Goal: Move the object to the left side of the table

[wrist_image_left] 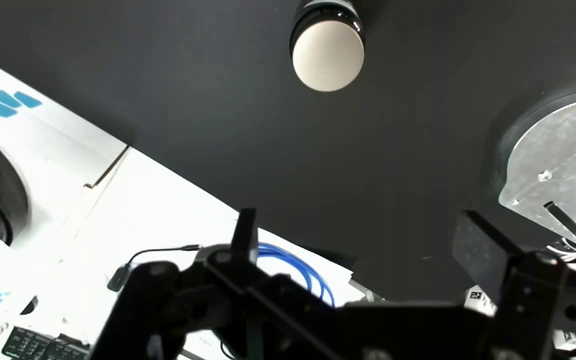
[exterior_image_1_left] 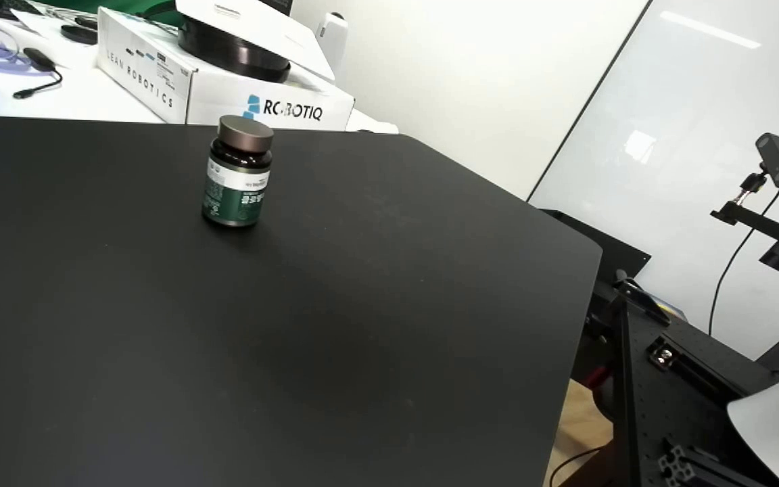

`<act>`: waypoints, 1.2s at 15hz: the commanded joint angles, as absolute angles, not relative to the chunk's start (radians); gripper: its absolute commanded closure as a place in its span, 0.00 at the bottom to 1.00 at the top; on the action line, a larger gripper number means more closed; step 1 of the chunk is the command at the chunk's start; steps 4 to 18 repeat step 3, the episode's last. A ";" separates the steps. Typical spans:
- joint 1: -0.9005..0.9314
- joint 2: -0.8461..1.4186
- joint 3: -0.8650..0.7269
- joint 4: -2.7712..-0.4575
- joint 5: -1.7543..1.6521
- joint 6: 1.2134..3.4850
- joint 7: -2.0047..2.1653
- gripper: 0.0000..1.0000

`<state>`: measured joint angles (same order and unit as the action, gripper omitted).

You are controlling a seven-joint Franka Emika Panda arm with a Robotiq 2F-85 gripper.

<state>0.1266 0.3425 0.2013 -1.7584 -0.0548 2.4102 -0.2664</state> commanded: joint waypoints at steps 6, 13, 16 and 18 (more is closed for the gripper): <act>0.135 0.360 0.194 -1.755 -0.052 2.415 -0.266 0.00; 0.135 0.360 0.194 -1.755 -0.052 2.415 -0.266 0.00; 0.135 0.360 0.194 -1.755 -0.052 2.415 -0.266 0.00; 0.135 0.360 0.194 -1.755 -0.052 2.415 -0.266 0.00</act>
